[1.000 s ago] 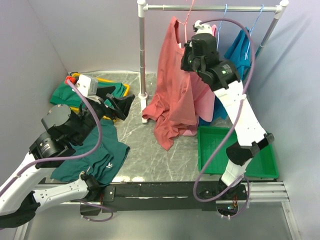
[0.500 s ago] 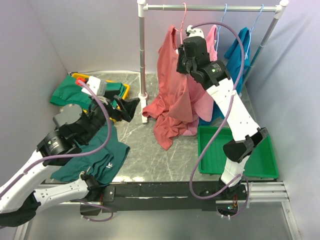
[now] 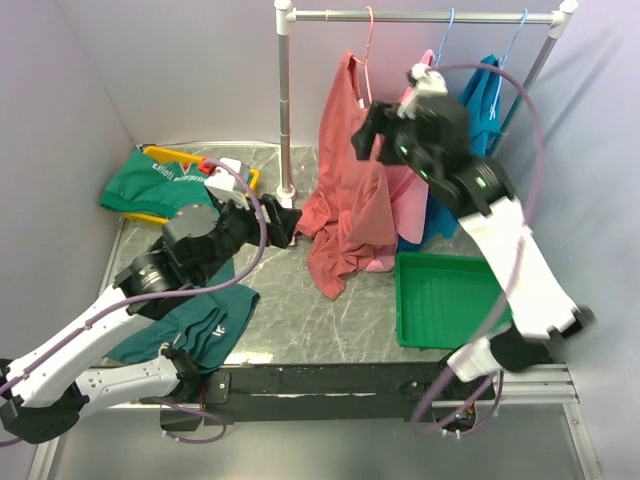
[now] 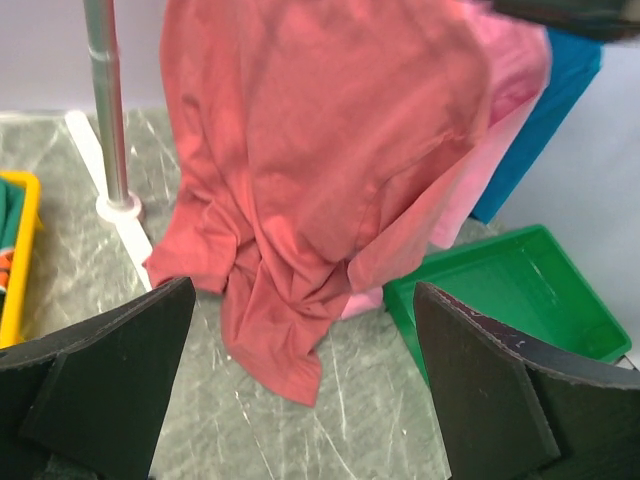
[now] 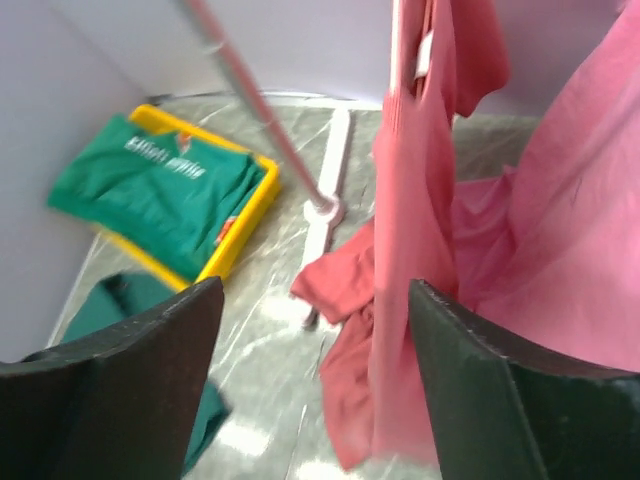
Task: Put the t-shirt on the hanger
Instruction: Reset both arms
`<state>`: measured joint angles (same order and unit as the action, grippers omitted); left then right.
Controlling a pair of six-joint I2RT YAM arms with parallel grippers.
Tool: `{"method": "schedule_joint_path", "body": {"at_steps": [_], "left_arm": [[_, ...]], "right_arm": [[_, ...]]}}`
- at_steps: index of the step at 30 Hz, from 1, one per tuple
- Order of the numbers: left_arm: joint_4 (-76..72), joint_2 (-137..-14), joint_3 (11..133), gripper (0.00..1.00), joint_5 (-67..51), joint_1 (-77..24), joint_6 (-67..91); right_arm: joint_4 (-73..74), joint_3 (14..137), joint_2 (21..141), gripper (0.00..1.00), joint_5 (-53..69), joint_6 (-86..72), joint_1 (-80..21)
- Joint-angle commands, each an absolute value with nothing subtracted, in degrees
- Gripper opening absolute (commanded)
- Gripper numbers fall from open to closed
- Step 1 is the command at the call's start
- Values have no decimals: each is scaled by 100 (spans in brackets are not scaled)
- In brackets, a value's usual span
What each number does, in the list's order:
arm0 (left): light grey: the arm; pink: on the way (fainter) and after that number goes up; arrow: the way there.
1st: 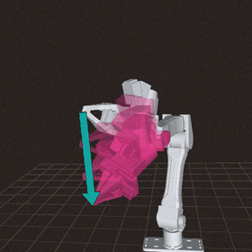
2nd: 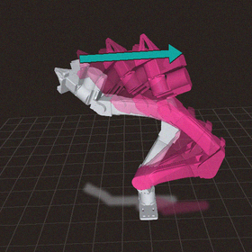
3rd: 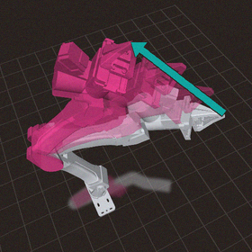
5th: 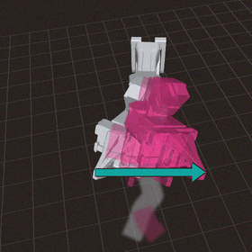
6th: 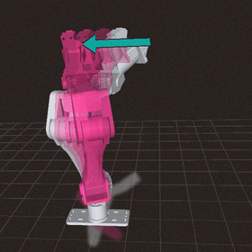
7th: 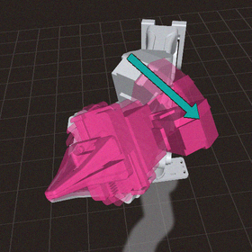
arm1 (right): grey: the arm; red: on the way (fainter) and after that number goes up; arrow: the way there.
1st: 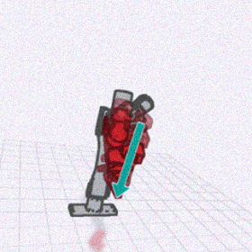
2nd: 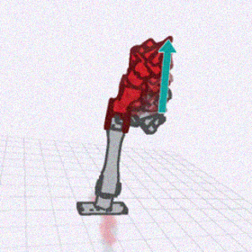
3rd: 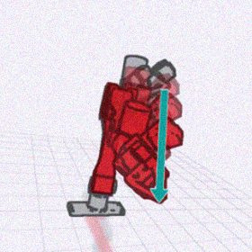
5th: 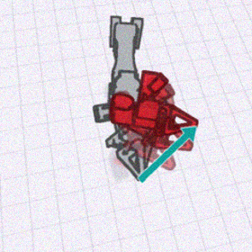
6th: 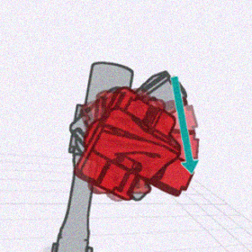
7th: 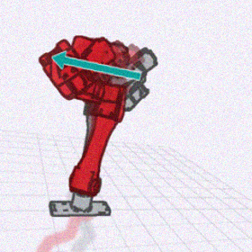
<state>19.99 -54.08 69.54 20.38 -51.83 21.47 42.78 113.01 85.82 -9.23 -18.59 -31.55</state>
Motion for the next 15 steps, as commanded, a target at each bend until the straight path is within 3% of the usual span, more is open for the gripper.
{"method": "schedule_joint_path", "body": {"at_steps": [1,4,10,15], "left_arm": [[1811,-5493,6821,97,2092,-5150,2619],[1819,-5555,6672,96,2153,-5142,2821],[1504,-5370,5768,97,2285,-5142,3339],[1292,-5388,5151,97,2522,-5142,3902]], "right_arm": [[3552,10233,7376,89,-257,-1942,-3120],[3060,8933,6427,97,104,-2047,-3129],[2049,6138,4223,100,659,-2320,-3155],[1399,4478,3306,100,843,-2697,-3155]]}}
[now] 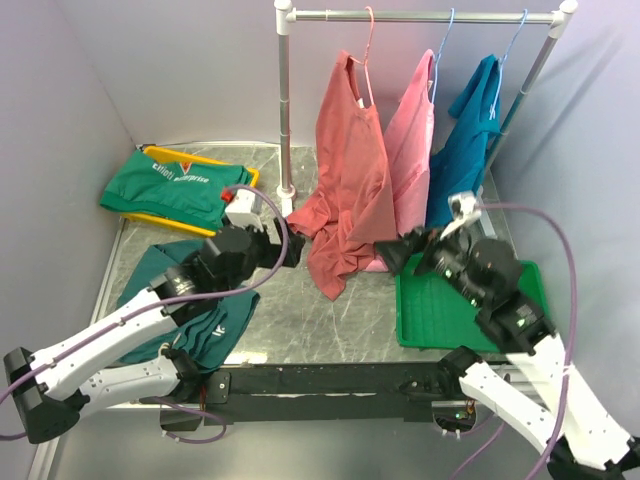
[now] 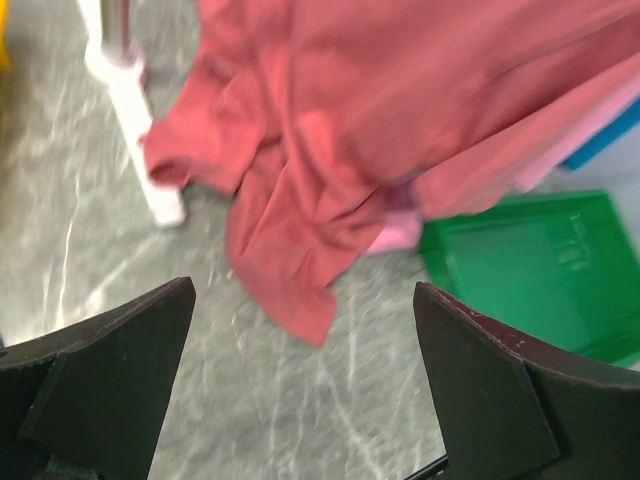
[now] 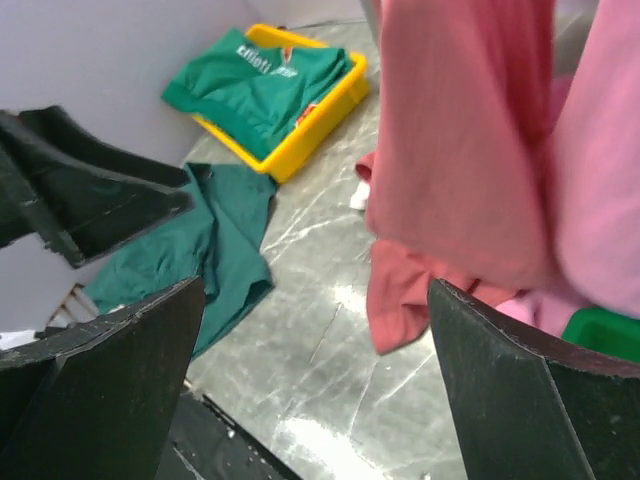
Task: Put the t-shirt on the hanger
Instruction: Reset both arms
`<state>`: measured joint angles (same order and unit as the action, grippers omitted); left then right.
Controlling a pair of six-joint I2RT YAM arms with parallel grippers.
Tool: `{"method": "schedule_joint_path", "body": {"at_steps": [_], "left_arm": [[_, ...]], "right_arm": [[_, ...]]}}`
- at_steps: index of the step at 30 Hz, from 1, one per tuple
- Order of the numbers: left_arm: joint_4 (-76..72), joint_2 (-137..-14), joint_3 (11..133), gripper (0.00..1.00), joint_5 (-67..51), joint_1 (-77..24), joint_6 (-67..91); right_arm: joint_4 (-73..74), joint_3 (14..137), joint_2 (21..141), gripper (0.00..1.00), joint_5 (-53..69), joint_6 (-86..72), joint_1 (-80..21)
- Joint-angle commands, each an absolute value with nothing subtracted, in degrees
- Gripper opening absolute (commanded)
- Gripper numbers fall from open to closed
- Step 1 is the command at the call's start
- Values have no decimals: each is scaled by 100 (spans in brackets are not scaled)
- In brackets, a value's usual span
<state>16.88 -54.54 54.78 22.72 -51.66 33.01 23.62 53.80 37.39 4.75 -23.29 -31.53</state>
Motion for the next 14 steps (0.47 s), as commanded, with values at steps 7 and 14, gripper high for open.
{"method": "schedule_joint_path", "body": {"at_steps": [7,14], "left_arm": [[686,-5335,4211,96,2496,-5150,4253],[624,-5458,4061,96,2531,-5150,4210]], "right_arm": [[405,3007,2699,100,985,-3164,-3164],[351,2778,2628,100,686,-3032,-3164]]}}
